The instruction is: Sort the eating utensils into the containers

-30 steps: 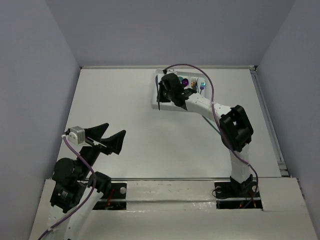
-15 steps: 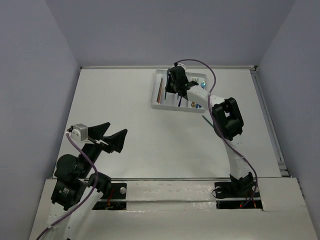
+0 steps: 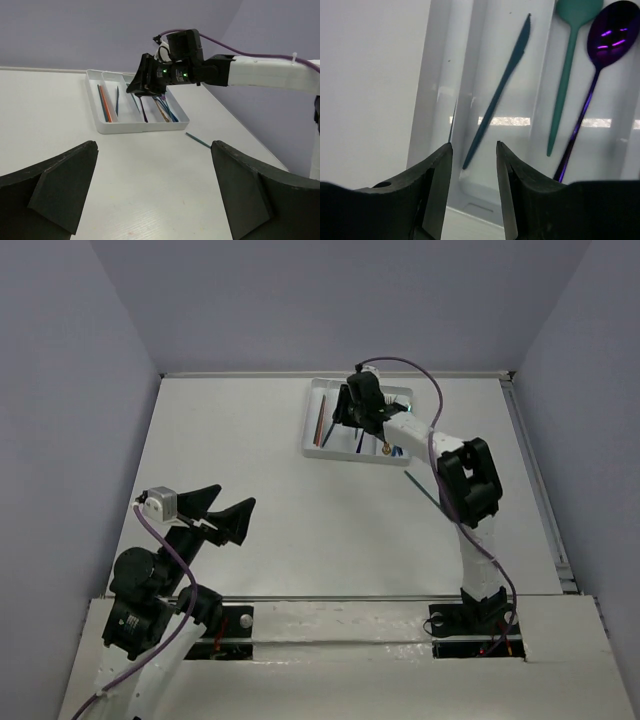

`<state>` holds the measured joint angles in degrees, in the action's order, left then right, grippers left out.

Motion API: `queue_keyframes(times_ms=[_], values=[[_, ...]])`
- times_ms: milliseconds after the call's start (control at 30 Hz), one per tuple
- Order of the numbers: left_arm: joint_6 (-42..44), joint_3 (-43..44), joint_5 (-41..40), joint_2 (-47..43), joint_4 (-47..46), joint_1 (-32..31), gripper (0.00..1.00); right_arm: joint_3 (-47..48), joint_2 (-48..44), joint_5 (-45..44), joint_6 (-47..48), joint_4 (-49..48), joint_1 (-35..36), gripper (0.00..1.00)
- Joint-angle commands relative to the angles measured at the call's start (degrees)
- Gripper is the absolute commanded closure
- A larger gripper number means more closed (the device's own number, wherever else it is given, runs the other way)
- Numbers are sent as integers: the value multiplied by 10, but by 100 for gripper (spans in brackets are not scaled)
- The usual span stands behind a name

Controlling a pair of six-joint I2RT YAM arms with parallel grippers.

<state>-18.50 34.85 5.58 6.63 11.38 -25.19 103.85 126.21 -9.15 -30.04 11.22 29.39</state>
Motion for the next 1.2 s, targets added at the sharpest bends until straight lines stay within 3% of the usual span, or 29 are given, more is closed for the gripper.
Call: queue_keyframes(times_ms=[0,200,333,467,600,833,900,1000,1167], values=[[6,4,10,-4,-32,-4,1,-154,-161,-36,29,-21,-17,56],[7,4,14,-33,-34,-15,1,-419,-367,-69,19,37,-87,58],[5,4,12,-50,-34,-28,1,-508,-444,-50,16,114,-143,54],[4,5,12,-54,-31,-28,1,-538,-452,-16,35,151,-164,36],[3,5,8,-60,-29,-28,1,-534,-411,1,58,112,-171,34],[2,6,6,-65,-29,-28,1,-462,-372,-26,57,100,-171,38],[2,6,6,-65,-29,-28,1,-445,-350,-41,51,104,-171,48],[2,5,7,-65,-29,-28,1,-435,-324,-56,45,103,-171,78],[3,5,11,-61,-29,-28,1,-413,-280,-40,46,105,-171,100]])
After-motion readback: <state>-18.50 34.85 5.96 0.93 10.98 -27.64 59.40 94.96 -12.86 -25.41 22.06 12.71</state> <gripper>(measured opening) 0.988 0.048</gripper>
